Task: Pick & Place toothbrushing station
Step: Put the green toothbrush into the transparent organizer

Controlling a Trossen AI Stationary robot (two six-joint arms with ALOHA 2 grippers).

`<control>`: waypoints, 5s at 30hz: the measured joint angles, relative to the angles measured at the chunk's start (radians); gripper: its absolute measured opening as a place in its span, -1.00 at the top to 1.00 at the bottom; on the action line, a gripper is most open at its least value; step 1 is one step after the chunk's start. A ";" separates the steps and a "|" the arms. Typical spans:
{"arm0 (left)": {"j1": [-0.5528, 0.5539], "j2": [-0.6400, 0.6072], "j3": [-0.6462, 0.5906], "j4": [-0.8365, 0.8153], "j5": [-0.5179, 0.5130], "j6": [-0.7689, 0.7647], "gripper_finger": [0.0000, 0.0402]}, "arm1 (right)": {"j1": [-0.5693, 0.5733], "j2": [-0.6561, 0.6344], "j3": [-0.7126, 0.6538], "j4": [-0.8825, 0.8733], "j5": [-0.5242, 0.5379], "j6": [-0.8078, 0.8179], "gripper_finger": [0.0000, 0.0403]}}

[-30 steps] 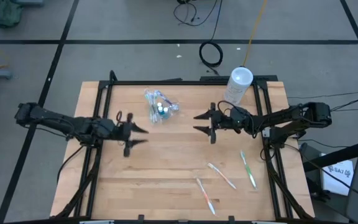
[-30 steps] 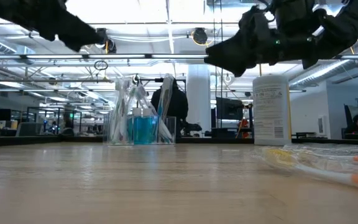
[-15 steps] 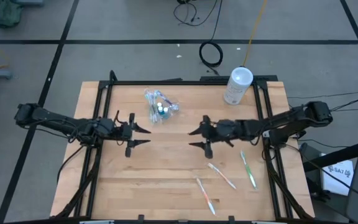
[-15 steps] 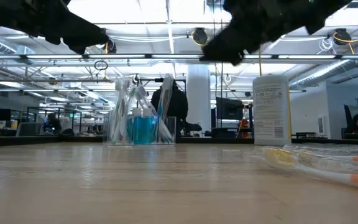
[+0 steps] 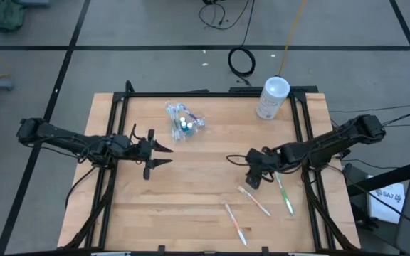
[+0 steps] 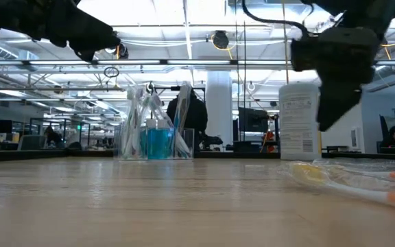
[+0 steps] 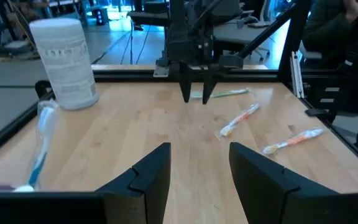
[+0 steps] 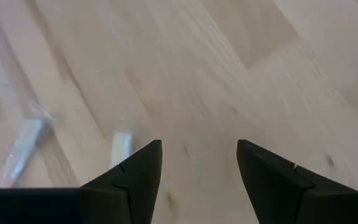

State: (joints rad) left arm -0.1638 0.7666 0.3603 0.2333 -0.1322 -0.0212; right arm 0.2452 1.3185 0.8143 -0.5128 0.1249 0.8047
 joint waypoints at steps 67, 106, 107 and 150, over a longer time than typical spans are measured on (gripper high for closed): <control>0.008 0.000 0.000 -0.004 -0.026 -0.015 0.15 | -0.018 -0.215 -0.176 0.525 -0.009 -0.101 0.95; 0.007 0.000 0.000 0.103 -0.035 -0.097 0.15 | -0.357 0.201 -0.174 1.638 0.028 -0.950 0.92; 0.007 0.000 0.000 0.113 -0.035 -0.104 0.15 | -0.357 0.200 -0.174 1.640 0.030 -0.950 0.92; 0.007 0.000 0.000 0.136 -0.099 -0.064 0.15 | -0.518 0.452 0.010 1.866 0.031 -0.910 0.92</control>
State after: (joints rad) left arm -0.1566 0.7670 0.3607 0.3691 -0.2310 -0.0848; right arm -0.2732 1.7706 0.8245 1.3533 0.1562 -0.1055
